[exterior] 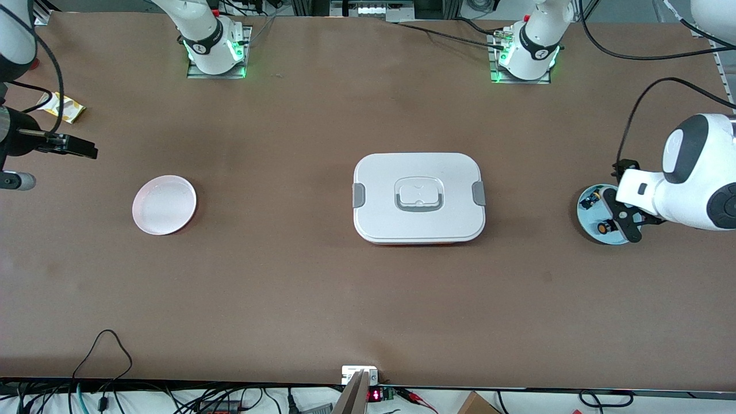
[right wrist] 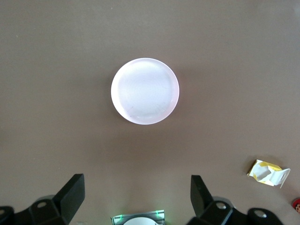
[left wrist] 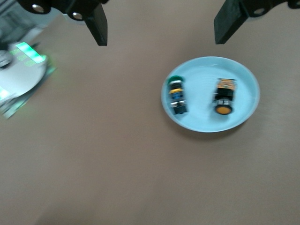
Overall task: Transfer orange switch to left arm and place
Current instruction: 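Lower the switch onto the blue plate with the left gripper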
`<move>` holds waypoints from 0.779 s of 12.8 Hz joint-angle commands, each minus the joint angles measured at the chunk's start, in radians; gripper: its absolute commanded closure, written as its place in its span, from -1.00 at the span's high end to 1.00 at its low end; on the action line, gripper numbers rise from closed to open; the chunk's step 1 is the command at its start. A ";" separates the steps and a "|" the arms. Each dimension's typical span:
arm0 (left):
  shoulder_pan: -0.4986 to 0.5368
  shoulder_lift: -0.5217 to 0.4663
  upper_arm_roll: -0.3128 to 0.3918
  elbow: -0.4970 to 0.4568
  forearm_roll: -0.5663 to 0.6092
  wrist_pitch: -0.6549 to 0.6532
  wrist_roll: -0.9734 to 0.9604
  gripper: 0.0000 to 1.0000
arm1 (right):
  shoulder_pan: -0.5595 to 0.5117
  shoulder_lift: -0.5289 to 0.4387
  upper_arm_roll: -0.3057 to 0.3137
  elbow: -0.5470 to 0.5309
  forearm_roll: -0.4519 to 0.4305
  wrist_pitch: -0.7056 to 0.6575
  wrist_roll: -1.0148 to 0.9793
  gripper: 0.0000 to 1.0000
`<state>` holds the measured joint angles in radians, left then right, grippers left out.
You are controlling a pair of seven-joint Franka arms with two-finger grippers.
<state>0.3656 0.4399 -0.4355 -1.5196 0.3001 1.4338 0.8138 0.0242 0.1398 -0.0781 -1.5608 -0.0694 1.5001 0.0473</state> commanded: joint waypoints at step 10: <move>-0.210 -0.095 0.205 0.199 -0.279 -0.094 -0.676 1.00 | 0.026 -0.172 0.003 -0.179 0.010 0.140 -0.018 1.00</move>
<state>0.2073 0.3807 -0.3284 -1.3042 0.0402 1.2853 0.1488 0.0303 -0.0072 -0.0782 -1.7389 -0.0669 1.6498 0.0378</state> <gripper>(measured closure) 0.000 0.000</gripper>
